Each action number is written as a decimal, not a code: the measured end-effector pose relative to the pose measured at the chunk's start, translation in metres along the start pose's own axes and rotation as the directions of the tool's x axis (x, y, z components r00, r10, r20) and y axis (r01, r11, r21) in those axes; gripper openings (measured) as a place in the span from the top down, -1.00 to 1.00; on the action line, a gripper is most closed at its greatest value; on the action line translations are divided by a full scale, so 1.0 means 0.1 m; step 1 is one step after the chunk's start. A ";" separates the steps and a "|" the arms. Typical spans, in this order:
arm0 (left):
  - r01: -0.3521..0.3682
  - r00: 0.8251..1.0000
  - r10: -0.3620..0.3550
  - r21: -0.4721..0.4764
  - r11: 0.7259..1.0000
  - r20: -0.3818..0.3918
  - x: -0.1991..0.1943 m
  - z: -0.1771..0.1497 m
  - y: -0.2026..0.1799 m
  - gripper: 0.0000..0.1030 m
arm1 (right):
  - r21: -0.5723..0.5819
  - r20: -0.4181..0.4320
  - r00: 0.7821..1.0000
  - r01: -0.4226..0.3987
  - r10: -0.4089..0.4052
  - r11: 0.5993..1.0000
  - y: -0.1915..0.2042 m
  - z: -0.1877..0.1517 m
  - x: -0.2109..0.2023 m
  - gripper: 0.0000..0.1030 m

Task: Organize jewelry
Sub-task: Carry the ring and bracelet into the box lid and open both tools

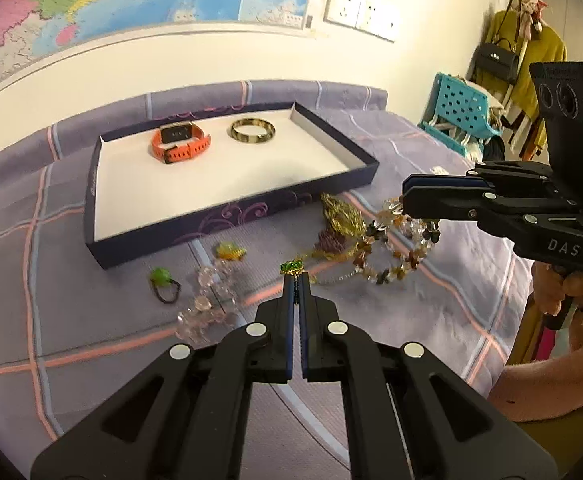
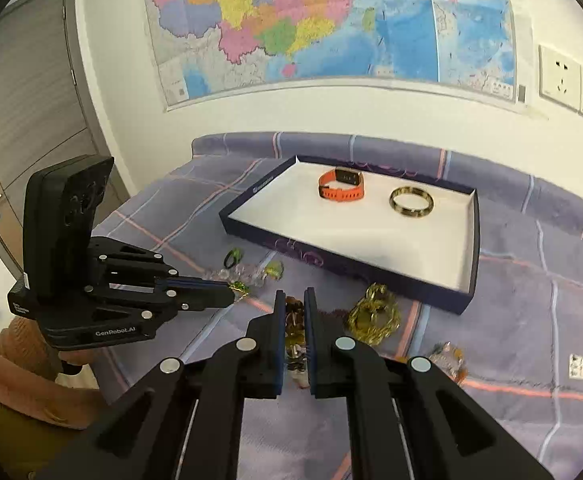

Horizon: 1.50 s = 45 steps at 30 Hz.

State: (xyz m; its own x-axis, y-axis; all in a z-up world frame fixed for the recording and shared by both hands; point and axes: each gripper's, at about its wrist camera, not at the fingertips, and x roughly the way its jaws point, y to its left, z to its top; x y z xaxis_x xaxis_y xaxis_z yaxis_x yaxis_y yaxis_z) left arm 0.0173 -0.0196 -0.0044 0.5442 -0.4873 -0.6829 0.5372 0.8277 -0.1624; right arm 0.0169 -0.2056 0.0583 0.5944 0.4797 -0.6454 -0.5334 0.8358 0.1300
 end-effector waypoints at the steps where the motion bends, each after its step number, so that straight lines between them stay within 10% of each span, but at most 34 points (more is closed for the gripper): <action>1: 0.000 1.000 0.000 -0.004 1.000 0.005 -0.01 0.02 0.01 0.95 | -0.002 0.005 1.000 -0.002 0.002 1.000 -0.01 0.03 -0.01 0.86; 45: -0.080 0.997 0.077 -0.122 0.989 -0.028 0.64 0.89 0.78 0.95 | 0.150 -0.001 1.000 0.024 -0.024 0.988 -0.92 0.87 1.08 0.86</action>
State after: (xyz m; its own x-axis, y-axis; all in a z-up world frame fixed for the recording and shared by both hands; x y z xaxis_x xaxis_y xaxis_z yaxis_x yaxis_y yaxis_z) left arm 0.1509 -0.0111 0.0025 0.5657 -0.4144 -0.7129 0.4093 0.8917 -0.1935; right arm 0.1829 -0.2077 0.0417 0.6061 0.4592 -0.6494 -0.4227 0.8776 0.2261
